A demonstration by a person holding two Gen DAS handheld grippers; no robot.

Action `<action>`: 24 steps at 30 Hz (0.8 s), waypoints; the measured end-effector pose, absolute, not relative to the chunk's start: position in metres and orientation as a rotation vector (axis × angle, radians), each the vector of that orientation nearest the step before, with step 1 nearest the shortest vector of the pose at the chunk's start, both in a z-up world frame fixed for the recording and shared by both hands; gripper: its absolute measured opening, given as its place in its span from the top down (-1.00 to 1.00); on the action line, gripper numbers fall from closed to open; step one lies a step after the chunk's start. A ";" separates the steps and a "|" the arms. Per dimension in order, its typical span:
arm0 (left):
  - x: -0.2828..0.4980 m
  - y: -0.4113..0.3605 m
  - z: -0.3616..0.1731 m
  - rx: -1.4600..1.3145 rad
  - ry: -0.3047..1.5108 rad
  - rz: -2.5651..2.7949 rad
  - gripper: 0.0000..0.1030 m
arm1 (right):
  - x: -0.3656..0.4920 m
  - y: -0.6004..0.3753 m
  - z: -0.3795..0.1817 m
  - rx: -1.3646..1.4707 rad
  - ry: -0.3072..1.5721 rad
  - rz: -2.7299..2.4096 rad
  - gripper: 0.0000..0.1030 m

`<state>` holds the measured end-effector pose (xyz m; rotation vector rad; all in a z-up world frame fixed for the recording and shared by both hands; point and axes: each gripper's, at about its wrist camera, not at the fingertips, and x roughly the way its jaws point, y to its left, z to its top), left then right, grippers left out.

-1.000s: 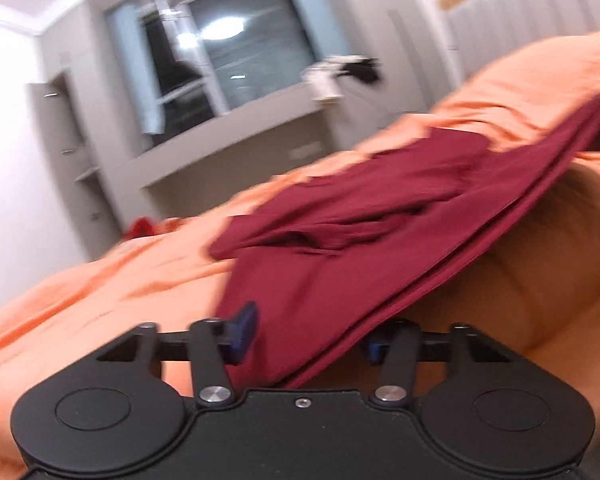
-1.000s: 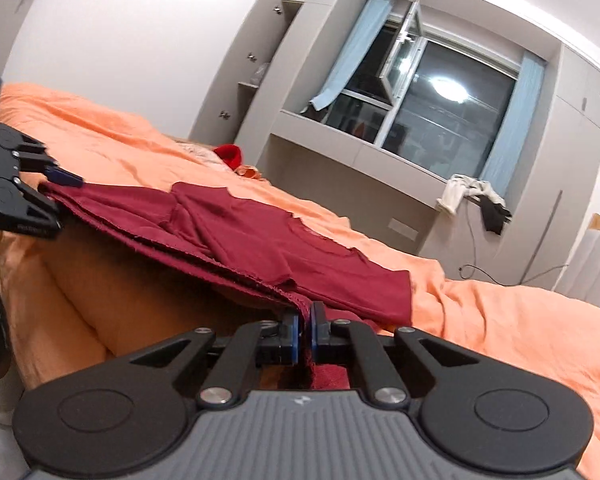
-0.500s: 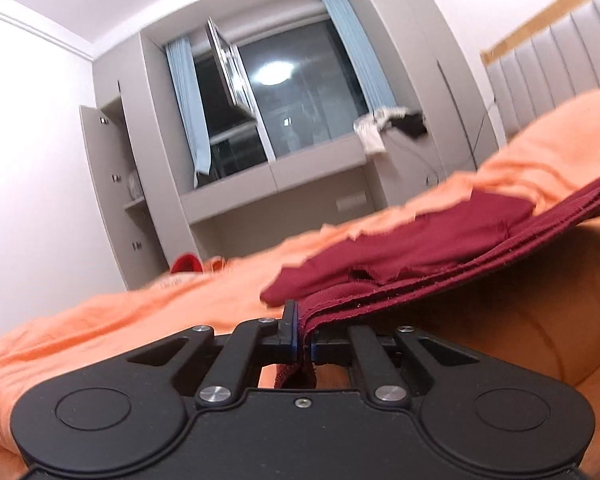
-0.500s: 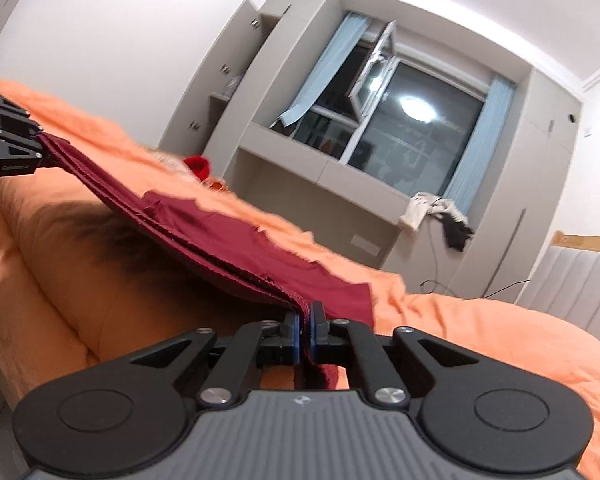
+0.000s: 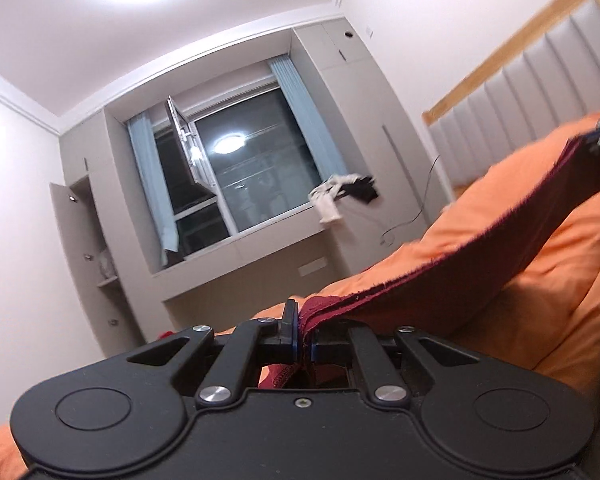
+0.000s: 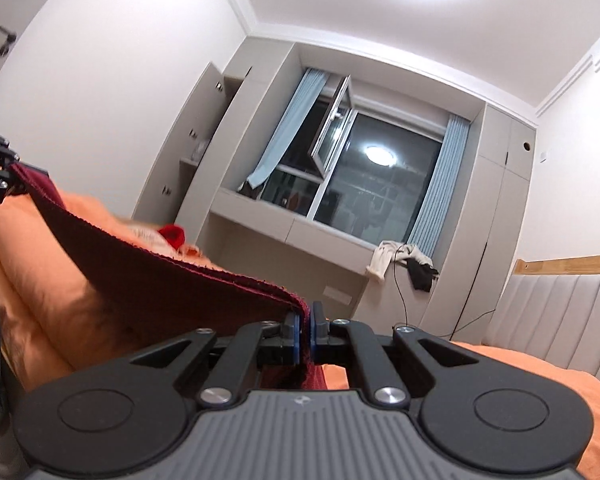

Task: Fold small clothes

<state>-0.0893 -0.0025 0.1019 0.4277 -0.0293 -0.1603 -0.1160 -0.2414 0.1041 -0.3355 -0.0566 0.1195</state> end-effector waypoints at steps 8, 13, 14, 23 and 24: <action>-0.044 -0.006 0.136 0.409 -0.039 -0.154 0.89 | -0.038 -0.246 0.129 -0.387 -0.127 0.118 0.91; 0.029 -0.011 0.154 0.393 -0.024 -0.128 0.88 | 0.047 -0.242 0.138 -0.400 -0.114 0.102 0.91; 0.047 -0.014 0.156 0.400 -0.018 -0.118 0.88 | 0.065 -0.241 0.139 -0.392 -0.104 0.101 0.91; 0.196 -0.013 0.139 0.361 0.138 -0.061 0.85 | 0.205 -0.226 0.108 -0.400 0.030 0.080 0.90; 0.211 -0.011 0.134 0.353 0.158 -0.056 0.85 | 0.217 -0.223 0.101 -0.410 0.050 0.081 0.90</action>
